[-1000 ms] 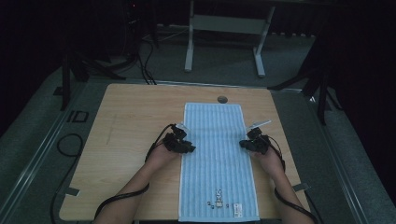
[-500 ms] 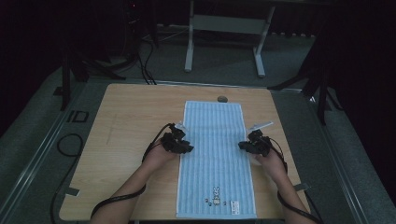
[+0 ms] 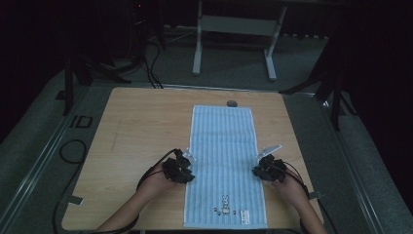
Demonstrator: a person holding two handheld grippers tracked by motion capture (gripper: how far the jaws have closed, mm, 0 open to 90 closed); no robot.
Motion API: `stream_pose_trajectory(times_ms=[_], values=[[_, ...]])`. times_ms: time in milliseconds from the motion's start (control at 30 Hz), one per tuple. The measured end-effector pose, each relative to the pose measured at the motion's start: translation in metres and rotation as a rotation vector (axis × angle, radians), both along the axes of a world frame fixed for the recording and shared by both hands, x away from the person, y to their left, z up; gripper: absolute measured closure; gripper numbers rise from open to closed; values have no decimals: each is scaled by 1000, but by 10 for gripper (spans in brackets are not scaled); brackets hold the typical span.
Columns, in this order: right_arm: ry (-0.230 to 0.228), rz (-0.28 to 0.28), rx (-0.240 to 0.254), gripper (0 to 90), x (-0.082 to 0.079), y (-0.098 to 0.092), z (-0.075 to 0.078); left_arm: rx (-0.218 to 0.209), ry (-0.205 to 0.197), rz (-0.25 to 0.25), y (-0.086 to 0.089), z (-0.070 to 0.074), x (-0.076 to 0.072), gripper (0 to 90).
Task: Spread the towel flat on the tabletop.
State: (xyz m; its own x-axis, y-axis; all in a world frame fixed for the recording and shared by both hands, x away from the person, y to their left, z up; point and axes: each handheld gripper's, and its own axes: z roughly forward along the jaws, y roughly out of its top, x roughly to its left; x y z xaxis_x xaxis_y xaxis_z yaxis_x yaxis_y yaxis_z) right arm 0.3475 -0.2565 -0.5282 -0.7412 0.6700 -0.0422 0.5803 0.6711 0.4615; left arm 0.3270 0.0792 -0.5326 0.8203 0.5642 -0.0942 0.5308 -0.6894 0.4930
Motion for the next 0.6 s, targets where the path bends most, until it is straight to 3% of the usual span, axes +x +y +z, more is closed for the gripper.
stream_pose_trajectory(times_ms=[167, 267, 400, 567, 600], values=[[32, 9, -24, 803, 4, 3, 2, -2, 12, 4, 1, 0, 0, 707], [83, 26, -72, 794, 8, 7, 5, 7, 11, -8, 0, 1, -3, 706], [114, 56, -126, 784, 12, 13, 8, 10, 16, -12, 0, 1, -7, 706], [150, 76, -147, 769, 18, 16, 9, 15, 27, -8, -1, 2, -7, 706], [173, 78, -141, 732, 21, 16, 10, 21, 31, -10, -1, 2, -7, 706]])
